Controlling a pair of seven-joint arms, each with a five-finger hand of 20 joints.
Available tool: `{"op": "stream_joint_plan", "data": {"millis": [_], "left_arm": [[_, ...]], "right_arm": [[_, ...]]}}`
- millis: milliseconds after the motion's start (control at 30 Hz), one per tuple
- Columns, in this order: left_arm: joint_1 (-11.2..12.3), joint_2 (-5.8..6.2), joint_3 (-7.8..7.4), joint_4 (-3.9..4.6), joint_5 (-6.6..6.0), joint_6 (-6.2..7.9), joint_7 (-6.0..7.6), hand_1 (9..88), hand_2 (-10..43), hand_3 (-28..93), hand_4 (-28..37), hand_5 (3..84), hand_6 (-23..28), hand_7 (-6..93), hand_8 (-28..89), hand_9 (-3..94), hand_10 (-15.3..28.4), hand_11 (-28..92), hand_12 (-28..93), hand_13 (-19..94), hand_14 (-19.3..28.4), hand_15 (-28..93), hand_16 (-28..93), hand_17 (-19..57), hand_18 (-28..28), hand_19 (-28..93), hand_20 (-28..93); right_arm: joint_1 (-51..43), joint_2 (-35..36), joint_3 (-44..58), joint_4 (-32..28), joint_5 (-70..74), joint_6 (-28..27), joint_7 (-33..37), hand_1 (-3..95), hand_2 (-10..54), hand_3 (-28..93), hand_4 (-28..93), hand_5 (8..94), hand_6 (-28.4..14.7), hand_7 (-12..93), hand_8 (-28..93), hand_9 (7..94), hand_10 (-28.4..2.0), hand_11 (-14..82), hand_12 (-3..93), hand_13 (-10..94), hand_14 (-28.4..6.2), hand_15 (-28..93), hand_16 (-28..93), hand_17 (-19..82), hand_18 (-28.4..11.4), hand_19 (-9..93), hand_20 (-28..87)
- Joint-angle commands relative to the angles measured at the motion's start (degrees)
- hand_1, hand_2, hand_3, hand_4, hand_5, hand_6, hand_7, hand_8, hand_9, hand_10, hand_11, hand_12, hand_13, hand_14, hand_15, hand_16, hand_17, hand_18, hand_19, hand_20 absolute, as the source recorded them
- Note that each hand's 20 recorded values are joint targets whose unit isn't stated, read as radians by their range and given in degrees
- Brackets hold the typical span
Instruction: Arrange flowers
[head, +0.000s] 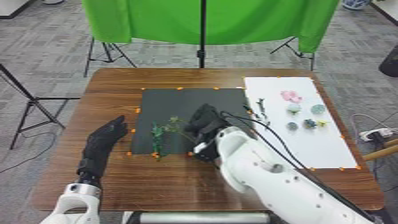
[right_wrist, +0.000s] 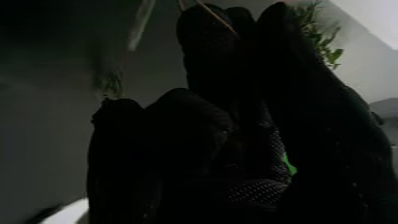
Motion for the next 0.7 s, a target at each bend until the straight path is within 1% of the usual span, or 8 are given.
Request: {"op": "stream_joint_plan", "data": {"millis": [33,67,100,400,433,467,500,700], "left_arm": [[-0.1,-0.13,0.25,0.26,0.54,-2.30,-1.60,24.2,-1.8,64,-25.4,41.0,3.5,8.2,-5,38.2,11.9,11,14,29,16.3,15,3,2.0,12.8,4,16],[-0.1,-0.13,0.18,0.26,0.55,-2.45,-1.72,24.2,-1.8,64,-25.4,41.0,3.5,8.1,-5,38.2,11.9,11,14,29,16.3,15,3,2.0,12.8,4,16],[0.0,-0.13,0.11,0.23,0.62,-2.55,-1.77,24.3,-1.8,64,-25.3,41.0,3.5,8.1,-5,38.2,11.9,11,14,29,16.3,15,3,2.0,12.8,4,16],[0.4,-0.27,-0.25,0.06,0.67,-3.23,-2.08,24.3,-1.9,64,-25.1,40.7,3.5,8.0,-5,38.2,11.8,11,14,29,16.4,15,3,1.8,12.8,4,16],[0.4,-0.27,-0.31,0.03,0.74,-3.29,-2.08,24.3,-1.9,64,-25.1,40.7,3.4,8.0,-5,38.2,11.8,11,14,29,16.4,15,3,1.8,12.8,4,16],[0.3,-0.28,-0.26,0.08,0.81,-3.39,-2.18,24.4,-1.9,64,-25.1,40.7,3.4,8.0,-5,38.2,11.8,11,14,29,16.4,15,3,1.7,12.9,4,16],[0.3,-0.38,-0.29,0.08,0.82,-3.57,-2.25,24.4,-1.8,64,-25.0,40.7,3.4,8.0,-5,38.1,11.8,11,14,29,16.4,15,3,1.7,12.9,4,16],[0.4,-0.52,-0.49,0.04,1.06,-4.11,-2.41,24.4,-1.9,64,-24.9,40.6,3.5,7.8,-5,38.1,11.8,11,14,29,16.5,15,3,1.5,13.0,4,16]], "right_arm": [[0.3,-1.2,-0.3,1.3,-1.9,1.3,-1.2,78.4,-9.5,-11,27,82.4,-1.2,21,21,88.2,-11.7,29.6,33.9,89,-3.3,63,34,65,-12.9,93,62],[0.2,-1.2,-0.2,1.4,-1.8,1.4,-1.2,81.7,-9.5,-22,35,82.2,-1.3,21,21,88.0,-11.9,30.2,33.1,89,-3.4,63,34,65,-12.9,93,61],[0.0,-1.1,-0.2,1.4,-1.7,1.4,-1.2,82.6,-9.5,-26,37,82.1,-1.4,21,21,87.8,-12.1,31.2,31.4,89,-3.4,63,34,65,-12.9,93,61],[-0.5,0.1,0.2,-0.2,-3.3,0.5,-2.5,75.5,-9.5,-27,40,79.9,-1.9,20,15,87.2,-12.6,33.7,28.1,88,-3.6,62,34,64,-13.3,93,61],[-0.4,0.2,0.0,-0.2,-3.6,0.6,-2.8,59.8,-9.5,15,11,79.4,-1.8,21,12,87.2,-12.6,33.8,27.9,88,-3.7,62,34,64,-13.3,93,61],[-0.3,0.4,-0.1,-0.3,-3.7,0.3,-2.9,48.4,-9.5,44,-9,79.0,-1.6,22,3,87.1,-12.6,34.0,27.9,88,-3.8,62,34,64,-13.4,93,61],[-0.5,0.5,0.0,-0.4,-3.9,0.0,-3.2,43.6,-9.5,54,-16,78.8,-1.7,21,-3,87.1,-12.7,34.2,27.9,88,-3.9,62,34,64,-13.4,93,61],[-3.4,3.7,2.0,-4.2,-8.7,-3.6,-3.8,30.5,-8.8,61,-14,78.2,-2.6,19,-6,86.3,-13.2,35.0,27.9,88,-4.6,61,34,64,-13.9,93,60]]}}
